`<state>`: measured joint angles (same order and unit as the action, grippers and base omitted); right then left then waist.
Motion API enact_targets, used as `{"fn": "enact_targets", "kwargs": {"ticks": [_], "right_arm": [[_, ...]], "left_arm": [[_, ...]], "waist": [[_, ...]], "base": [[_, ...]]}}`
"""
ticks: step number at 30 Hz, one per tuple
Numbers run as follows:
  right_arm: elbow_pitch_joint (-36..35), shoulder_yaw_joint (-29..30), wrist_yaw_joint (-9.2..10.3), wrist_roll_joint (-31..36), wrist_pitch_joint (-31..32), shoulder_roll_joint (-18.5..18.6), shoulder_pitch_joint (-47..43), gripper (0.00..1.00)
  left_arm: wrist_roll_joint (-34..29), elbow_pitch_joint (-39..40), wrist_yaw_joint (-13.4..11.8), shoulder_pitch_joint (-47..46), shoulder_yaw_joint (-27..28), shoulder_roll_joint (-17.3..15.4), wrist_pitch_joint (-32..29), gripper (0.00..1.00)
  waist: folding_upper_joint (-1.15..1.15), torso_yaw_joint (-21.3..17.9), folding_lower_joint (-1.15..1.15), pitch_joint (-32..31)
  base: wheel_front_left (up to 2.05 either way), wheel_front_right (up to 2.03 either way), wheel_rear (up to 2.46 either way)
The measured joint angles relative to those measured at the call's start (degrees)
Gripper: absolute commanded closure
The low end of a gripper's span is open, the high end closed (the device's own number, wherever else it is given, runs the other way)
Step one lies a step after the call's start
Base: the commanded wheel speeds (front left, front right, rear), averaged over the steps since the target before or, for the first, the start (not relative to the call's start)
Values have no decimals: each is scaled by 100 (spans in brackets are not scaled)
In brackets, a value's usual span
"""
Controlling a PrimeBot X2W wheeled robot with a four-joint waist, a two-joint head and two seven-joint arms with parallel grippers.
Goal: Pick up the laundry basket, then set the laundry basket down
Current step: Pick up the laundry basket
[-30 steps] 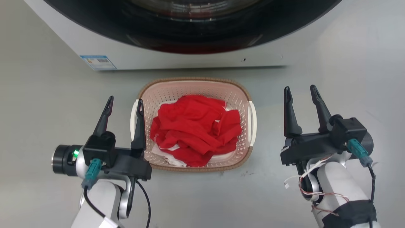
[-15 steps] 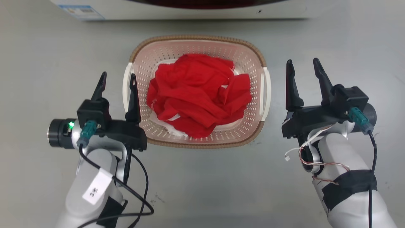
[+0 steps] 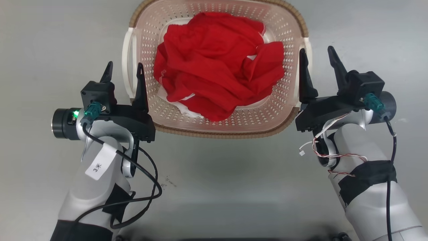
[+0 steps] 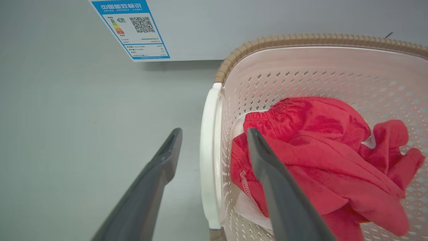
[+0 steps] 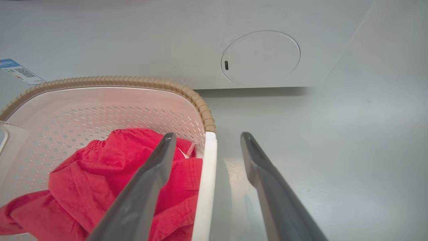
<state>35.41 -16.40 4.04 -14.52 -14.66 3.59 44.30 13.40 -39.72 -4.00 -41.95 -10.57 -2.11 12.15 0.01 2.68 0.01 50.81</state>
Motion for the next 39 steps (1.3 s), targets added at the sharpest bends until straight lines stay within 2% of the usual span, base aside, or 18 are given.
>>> {"fn": "enact_targets", "kwargs": {"ticks": [15, 19, 31, 33, 34, 35, 36, 37, 38, 39], "right_arm": [[495, -569, 57, -470, -3, 14, 126, 0], [616, -632, 85, -559, -3, 19, 223, 0], [985, -684, 149, -764, -3, 23, 393, 0], [1026, -706, 151, -788, -4, 23, 486, 0], [1050, -723, 151, -797, -4, 23, 529, 5], [1077, -743, 152, -820, -4, 24, 570, 15], [1093, -761, 154, -825, -4, 24, 590, 21], [1113, -783, 158, -825, -4, 24, 599, 43], [1137, -812, 158, -835, -4, 24, 605, 55], [1177, -865, 159, -895, -4, 23, 628, 55]], "left_arm": [[-1, -942, 160, -447, -247, 31, 53, 0], [-21, -1123, 252, -592, -312, 32, 55, 0], [-36, -1580, 311, -939, -460, 43, 65, 0], [-36, -1652, 353, -978, -480, 44, 66, 22], [-36, -1697, 354, -984, -490, 46, 66, 25], [-35, -1734, 357, -986, -498, 46, 67, 47], [-34, -1763, 357, -987, -503, 46, 86, 52], [-29, -1793, 360, -1000, -514, 46, 109, 59], [-12, -1830, 378, -1030, -535, 46, 108, 67], [34, -1869, 399, -1063, -598, 43, 109, 67]], "waist": [[-1, 133, -1, 364], [-1, 122, -1, 433], [-1, 94, -1, 559], [-1, 97, 0, 570], [-1, 99, 0, 575], [-1, 101, 0, 578], [-1, 104, -1, 581], [-1, 106, -1, 583], [-1, 106, -1, 584], [-1, 104, -1, 586]], "base": [[0, 0, 0], [0, 0, 0], [0, 0, 0], [0, 0, 0], [0, 0, 0], [0, 0, 0], [0, 0, 0], [0, 0, 0], [0, 0, 0], [0, 0, 0]]}}
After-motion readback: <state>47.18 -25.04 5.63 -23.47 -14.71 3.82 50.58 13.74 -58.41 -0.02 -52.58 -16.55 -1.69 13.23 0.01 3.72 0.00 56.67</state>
